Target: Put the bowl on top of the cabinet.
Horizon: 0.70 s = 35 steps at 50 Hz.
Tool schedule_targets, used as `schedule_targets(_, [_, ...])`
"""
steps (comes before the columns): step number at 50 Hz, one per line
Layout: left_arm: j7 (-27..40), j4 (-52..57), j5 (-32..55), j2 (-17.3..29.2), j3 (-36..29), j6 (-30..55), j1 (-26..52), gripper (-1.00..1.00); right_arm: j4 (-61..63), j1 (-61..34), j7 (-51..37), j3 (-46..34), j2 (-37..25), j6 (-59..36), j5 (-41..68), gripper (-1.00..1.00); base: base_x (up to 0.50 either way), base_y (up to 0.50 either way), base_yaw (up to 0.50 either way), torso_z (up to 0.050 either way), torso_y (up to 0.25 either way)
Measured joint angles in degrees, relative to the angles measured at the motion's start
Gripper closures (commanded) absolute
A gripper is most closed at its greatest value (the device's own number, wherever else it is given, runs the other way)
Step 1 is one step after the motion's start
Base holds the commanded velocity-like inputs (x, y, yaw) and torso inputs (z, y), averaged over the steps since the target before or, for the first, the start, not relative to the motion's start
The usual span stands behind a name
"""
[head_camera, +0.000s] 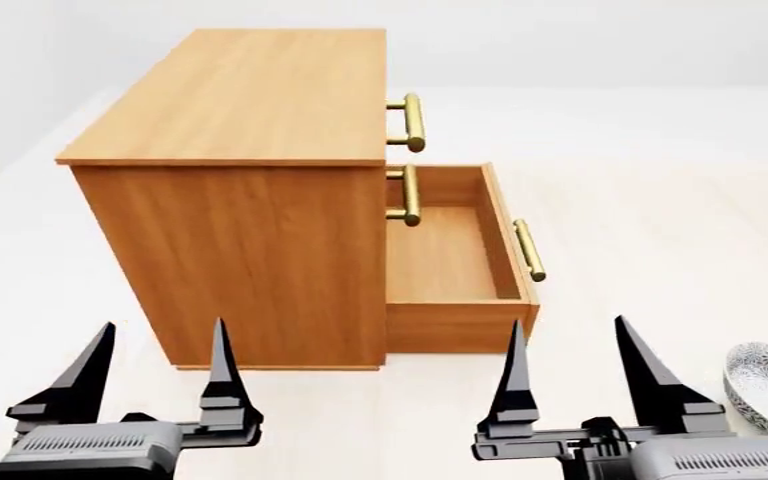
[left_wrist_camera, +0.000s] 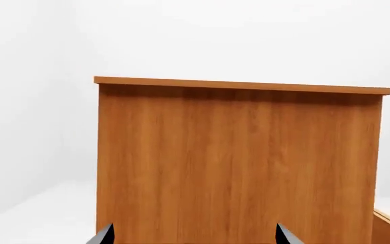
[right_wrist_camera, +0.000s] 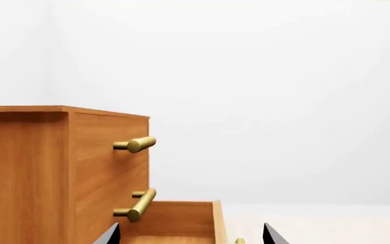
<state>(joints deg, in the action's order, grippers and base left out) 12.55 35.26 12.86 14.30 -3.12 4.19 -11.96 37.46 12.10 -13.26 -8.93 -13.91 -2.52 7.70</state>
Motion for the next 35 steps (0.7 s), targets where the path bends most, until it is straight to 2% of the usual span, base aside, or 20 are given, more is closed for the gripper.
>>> schedule_targets(4, [0.1,-0.07,0.03,0.06,-0.12,-0.15,-0.03,-1.0,0.01,0.04,-0.14,0.07,-0.1,0.41,0.21,-1.0,0.03,0.0,0.0,0.0,0.0])
schedule_targets(26, [0.83,0.35,0.5,0.72,-0.6,-0.16,-0.07,-1.0,0.3,0.21,-0.84,0.44,-0.68,1.54,1.78,-1.0,0.49,0.0,0.0,0.0,0.0])
schedule_targets(35, [1.23,0.8,0.87,1.16,-0.61,-0.18,-0.2,-1.0,0.59,0.04,-1.19,0.11,-1.02,0.88,1.73,-1.0,0.0,0.0,0.0,0.0,0.0])
